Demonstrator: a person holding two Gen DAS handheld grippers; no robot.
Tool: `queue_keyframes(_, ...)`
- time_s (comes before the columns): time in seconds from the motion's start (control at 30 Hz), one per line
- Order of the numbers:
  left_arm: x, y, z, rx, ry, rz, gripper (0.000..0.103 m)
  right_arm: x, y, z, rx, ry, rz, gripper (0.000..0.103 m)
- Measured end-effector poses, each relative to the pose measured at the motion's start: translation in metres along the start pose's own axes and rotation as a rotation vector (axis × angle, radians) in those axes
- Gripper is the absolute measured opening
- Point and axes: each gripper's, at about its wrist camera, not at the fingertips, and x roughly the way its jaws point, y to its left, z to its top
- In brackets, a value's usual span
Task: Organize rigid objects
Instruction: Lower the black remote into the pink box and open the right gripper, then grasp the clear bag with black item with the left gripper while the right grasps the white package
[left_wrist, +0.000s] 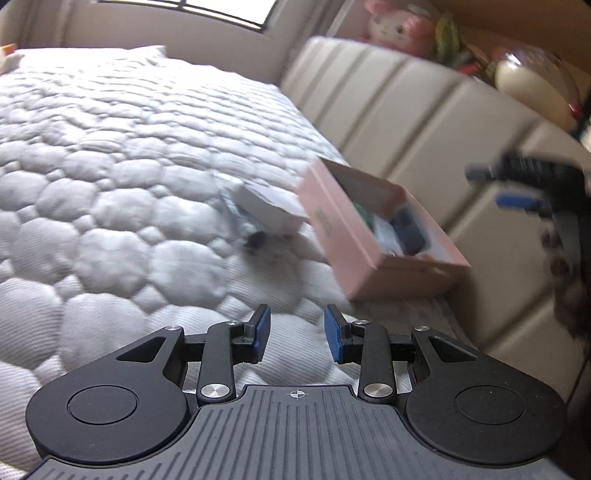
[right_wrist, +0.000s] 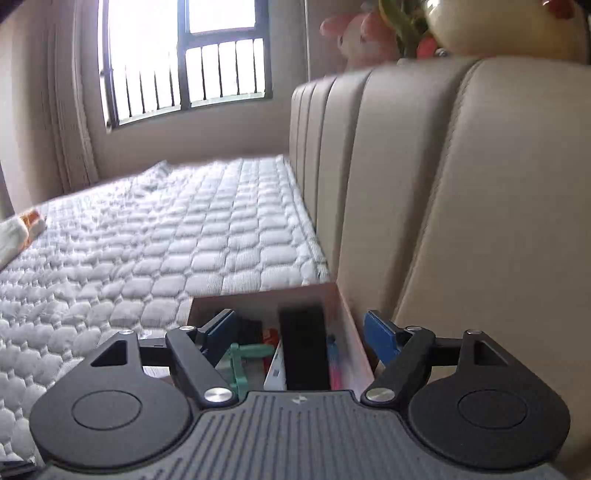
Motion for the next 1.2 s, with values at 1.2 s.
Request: queue_keyframes(1.2,0.016,0.081,0.024,-0.167,-0.008,0.022,0.035,0.188,0.222,-0.022,-0.217,0.366,-0.035,0.06)
